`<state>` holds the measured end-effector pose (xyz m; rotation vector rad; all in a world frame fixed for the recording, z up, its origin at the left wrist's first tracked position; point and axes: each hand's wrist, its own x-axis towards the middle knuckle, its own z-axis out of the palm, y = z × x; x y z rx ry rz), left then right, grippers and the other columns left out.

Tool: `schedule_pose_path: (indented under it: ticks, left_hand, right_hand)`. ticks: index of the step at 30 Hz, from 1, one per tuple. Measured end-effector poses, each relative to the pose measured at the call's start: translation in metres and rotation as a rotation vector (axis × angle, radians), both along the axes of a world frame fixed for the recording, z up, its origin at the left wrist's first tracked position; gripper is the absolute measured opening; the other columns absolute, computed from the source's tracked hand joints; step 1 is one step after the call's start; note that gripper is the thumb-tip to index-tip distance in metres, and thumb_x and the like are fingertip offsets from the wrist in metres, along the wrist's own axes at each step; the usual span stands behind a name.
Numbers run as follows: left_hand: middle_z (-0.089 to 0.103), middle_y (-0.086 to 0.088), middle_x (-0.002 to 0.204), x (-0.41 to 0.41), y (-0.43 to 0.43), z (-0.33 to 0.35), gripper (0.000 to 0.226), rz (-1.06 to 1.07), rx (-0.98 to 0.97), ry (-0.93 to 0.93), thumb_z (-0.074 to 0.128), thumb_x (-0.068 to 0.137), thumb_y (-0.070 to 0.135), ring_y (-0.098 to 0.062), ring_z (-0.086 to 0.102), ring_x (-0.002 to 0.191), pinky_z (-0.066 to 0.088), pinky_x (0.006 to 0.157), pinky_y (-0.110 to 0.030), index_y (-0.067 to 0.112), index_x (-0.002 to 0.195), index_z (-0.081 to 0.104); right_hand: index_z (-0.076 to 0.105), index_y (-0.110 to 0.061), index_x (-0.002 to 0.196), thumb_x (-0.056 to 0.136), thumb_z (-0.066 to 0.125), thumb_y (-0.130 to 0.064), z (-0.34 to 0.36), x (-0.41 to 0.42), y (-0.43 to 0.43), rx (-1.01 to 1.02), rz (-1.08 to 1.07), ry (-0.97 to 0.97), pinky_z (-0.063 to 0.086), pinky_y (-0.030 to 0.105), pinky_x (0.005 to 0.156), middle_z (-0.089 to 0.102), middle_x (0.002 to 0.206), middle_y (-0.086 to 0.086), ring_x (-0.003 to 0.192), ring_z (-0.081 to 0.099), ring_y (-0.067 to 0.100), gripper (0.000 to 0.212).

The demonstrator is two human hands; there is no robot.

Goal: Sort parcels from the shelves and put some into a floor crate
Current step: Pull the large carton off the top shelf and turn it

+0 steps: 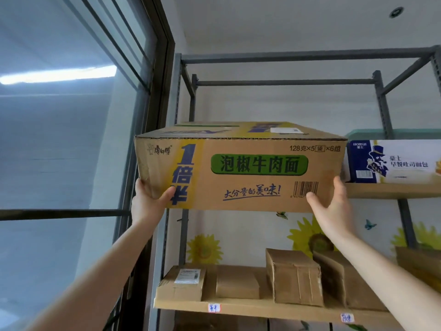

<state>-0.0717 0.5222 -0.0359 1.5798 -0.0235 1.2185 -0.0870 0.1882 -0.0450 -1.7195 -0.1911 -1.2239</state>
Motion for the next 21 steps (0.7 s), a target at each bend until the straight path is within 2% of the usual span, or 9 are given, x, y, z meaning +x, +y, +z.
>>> schedule_pose_path:
  ticks: [4,8,11,14,15,17,19,21]
  left_hand:
    - [0.053,-0.008,0.132,-0.007,-0.004,-0.018,0.073,-0.09,-0.116,0.01,0.067,0.077,0.05,-0.027,0.052,0.119,0.043,0.099,-0.04,0.013,0.134,0.039]
    - [0.054,-0.007,0.129,-0.013,-0.013,-0.038,0.071,-0.228,-0.253,0.0,0.066,0.08,0.046,-0.025,0.053,0.116,0.04,0.09,-0.03,0.008,0.133,0.038]
    - [0.053,-0.007,0.13,-0.013,-0.013,-0.057,0.069,-0.272,-0.278,-0.008,0.066,0.081,0.043,-0.025,0.052,0.119,0.039,0.094,-0.032,0.008,0.133,0.038]
    - [0.052,-0.006,0.132,-0.014,-0.012,-0.073,0.066,-0.289,-0.277,-0.012,0.065,0.083,0.037,-0.023,0.051,0.119,0.037,0.097,-0.032,0.01,0.136,0.035]
    - [0.052,-0.005,0.131,-0.015,-0.012,-0.077,0.064,-0.29,-0.275,-0.022,0.065,0.084,0.034,-0.02,0.051,0.116,0.037,0.096,-0.031,0.01,0.136,0.035]
    - [0.052,-0.003,0.127,-0.017,-0.01,-0.086,0.059,-0.29,-0.267,-0.038,0.064,0.085,0.028,-0.015,0.05,0.11,0.036,0.095,-0.029,0.013,0.135,0.036]
    - [0.053,-0.003,0.129,-0.016,-0.006,-0.096,0.056,-0.297,-0.247,-0.03,0.065,0.085,0.025,-0.018,0.051,0.115,0.037,0.097,-0.031,0.015,0.134,0.038]
    - [0.054,-0.005,0.13,-0.014,-0.001,-0.106,0.056,-0.323,-0.241,-0.003,0.065,0.085,0.022,-0.022,0.051,0.12,0.038,0.102,-0.036,0.016,0.134,0.038]
  right_hand:
    - [0.011,-0.016,0.15,0.091,0.052,-0.041,-0.02,-0.01,0.003,0.048,0.069,0.072,0.022,0.04,0.113,0.02,0.156,0.007,0.142,0.023,0.025,0.076]
    - [0.014,-0.016,0.149,0.085,0.049,-0.056,-0.036,-0.017,0.005,0.126,0.17,0.138,0.022,0.043,0.113,0.025,0.154,0.007,0.141,0.026,0.025,0.083]
    - [0.026,-0.013,0.145,0.083,0.045,-0.062,-0.045,-0.019,0.005,0.229,0.282,0.158,0.025,0.039,0.109,0.037,0.148,0.006,0.135,0.034,0.024,0.08]
    - [0.041,-0.015,0.132,0.059,0.041,-0.083,-0.053,-0.023,0.003,0.324,0.371,0.191,0.031,0.038,0.103,0.047,0.137,0.003,0.121,0.045,0.022,0.099]
    - [0.043,-0.02,0.127,0.055,0.042,-0.085,-0.056,-0.024,0.003,0.36,0.41,0.186,0.031,0.038,0.102,0.048,0.132,0.001,0.118,0.047,0.021,0.098]
    - [0.039,-0.024,0.131,0.065,0.05,-0.075,-0.063,-0.024,0.001,0.458,0.517,0.18,0.032,0.039,0.106,0.046,0.136,0.003,0.123,0.046,0.023,0.085]
    - [0.032,-0.023,0.138,0.081,0.054,-0.053,-0.072,-0.022,-0.001,0.548,0.619,0.167,0.032,0.04,0.108,0.041,0.143,0.007,0.128,0.044,0.026,0.068]
    - [0.031,-0.025,0.139,0.087,0.054,-0.041,-0.082,-0.022,-0.001,0.593,0.687,0.16,0.032,0.041,0.11,0.039,0.145,0.009,0.128,0.043,0.027,0.059]
